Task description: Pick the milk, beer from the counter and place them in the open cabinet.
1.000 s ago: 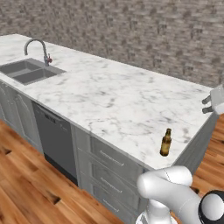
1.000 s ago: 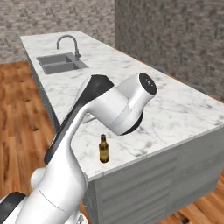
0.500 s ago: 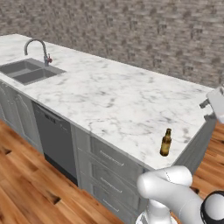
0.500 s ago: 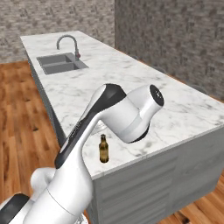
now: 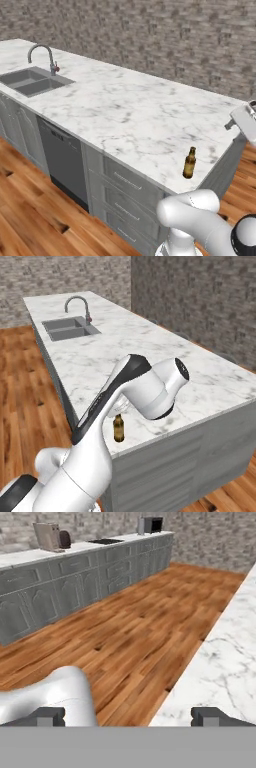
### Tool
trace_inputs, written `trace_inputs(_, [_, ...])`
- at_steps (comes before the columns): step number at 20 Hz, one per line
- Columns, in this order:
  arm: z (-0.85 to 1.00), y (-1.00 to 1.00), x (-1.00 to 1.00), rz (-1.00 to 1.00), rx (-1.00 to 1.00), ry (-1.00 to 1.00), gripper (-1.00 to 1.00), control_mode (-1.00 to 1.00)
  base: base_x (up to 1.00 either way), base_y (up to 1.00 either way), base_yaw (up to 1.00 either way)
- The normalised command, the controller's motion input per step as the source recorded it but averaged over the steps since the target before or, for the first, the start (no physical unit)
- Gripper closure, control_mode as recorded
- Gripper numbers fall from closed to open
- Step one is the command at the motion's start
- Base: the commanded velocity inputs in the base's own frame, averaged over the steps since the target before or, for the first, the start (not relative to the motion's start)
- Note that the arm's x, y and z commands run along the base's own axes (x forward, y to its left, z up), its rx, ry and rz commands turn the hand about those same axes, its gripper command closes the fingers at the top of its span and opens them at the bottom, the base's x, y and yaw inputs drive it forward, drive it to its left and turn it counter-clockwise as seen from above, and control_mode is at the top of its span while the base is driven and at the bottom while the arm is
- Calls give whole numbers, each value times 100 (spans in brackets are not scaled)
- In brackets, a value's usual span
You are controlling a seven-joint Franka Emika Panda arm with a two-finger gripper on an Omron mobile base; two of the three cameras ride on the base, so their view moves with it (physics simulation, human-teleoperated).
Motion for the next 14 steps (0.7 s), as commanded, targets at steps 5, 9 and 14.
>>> trace_inputs(5, [-45, 0, 0, 3, 0, 0, -100, -100, 0, 0, 0])
trace_inputs(9, [-39, 0, -3, 0, 0, 0, -100, -100, 0, 0, 0])
trace_inputs(14, [-46, -3, -19, -6, 0, 1, -100, -100, 0, 0, 0])
